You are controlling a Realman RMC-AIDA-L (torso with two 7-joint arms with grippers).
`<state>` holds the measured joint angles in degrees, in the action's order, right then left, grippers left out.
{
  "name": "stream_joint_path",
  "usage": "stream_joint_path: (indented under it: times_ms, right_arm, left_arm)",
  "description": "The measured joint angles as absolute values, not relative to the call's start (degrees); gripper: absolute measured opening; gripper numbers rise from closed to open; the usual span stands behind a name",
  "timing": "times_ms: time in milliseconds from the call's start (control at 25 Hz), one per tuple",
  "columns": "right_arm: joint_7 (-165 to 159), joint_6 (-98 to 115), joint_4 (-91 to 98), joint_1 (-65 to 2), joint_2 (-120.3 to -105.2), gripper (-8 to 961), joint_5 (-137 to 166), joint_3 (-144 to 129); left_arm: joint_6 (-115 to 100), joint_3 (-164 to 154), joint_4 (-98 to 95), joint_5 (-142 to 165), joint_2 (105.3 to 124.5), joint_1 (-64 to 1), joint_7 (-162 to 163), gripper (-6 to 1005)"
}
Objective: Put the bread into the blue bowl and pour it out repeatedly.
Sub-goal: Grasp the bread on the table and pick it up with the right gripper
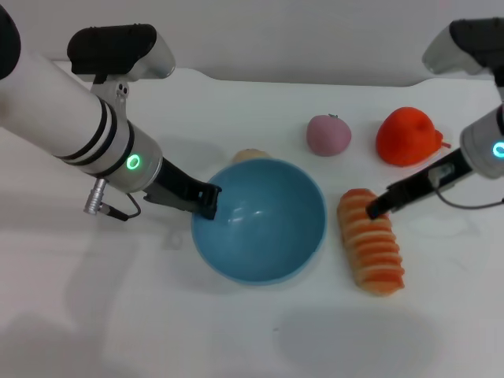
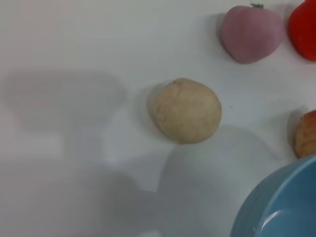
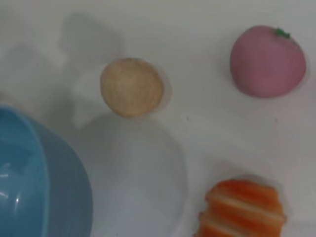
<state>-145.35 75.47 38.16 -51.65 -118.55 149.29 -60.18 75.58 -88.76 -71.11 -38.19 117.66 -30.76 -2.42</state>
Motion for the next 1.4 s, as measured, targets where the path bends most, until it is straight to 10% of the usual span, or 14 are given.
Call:
stream_joint_path:
  times_ms: [1400]
  right_arm:
    - [-146.15, 62.59, 19.92, -56.76, -119.45, 433, 148.93, -63.33]
  left_arm:
    - [74.71, -87.47, -71.81, -38.41, 117.92, -31.29, -3.34, 14]
